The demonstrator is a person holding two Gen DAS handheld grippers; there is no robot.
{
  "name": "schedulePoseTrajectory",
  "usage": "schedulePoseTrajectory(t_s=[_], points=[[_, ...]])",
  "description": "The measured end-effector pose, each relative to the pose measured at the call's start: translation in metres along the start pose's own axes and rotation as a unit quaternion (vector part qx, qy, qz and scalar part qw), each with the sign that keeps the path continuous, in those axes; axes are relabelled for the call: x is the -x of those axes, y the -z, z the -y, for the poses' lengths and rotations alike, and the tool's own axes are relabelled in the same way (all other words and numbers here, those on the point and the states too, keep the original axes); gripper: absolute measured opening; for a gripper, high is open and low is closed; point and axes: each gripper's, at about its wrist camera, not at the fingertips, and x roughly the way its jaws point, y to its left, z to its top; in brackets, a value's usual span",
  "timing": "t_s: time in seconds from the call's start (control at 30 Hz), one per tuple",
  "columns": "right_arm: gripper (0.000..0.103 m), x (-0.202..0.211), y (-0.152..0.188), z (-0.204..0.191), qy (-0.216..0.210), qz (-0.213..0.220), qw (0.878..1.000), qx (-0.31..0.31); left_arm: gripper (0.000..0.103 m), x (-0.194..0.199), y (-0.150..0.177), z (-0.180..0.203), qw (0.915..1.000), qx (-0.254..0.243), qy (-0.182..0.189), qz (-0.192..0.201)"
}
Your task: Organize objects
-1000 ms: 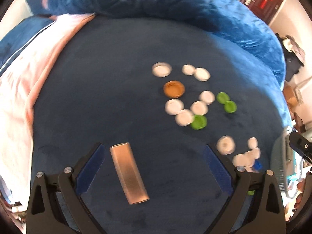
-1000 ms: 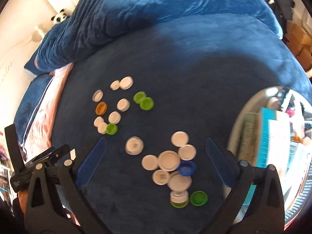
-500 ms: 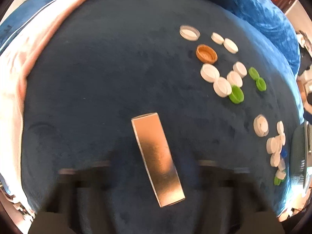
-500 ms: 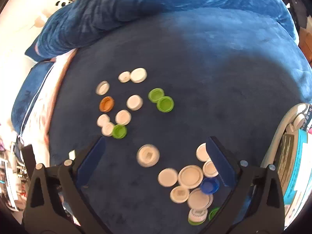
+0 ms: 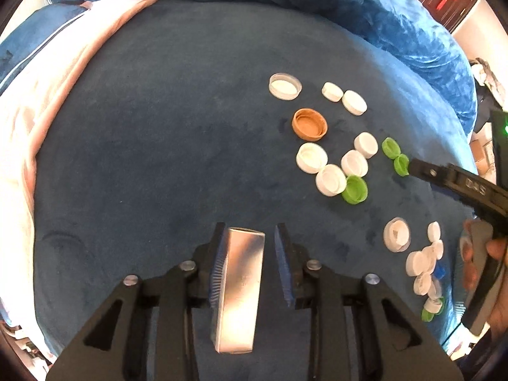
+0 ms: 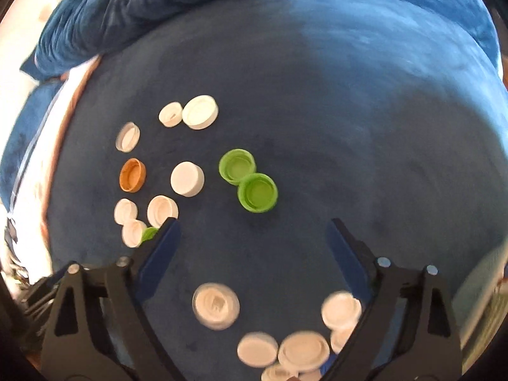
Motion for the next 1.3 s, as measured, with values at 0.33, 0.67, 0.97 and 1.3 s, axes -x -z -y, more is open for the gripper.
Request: schedulePoseTrajectory(t_s=[0.33,0.67,0.97,1.3], points=[[0.030,-0.029,-0.014,0.001,0.006,-0.016,1.000,0.009,0.069,0.002,0.004,-0.021,0.9997,0.011,-0.018,-0.012],[0.030,0.012,0.011,0.007,-0.034,-0.017,0.999,-0.006,0.075,-0.022,0.027,-0.010,0.9966,-0.022,-0.038,-0.069],[0.030,0.047,0.027,-0.010,-0.052,-0.001,0.999,0.010,0.027,0.010,0.024,-0.003,0.9991,-0.028,-0.012,-0.029],[0.031,0.097,0.062,-0.005,-0.068,0.034,0.997,0.004,0.027,0.057,0.010,0.049,0.9973,-0.069,0.008,0.025]])
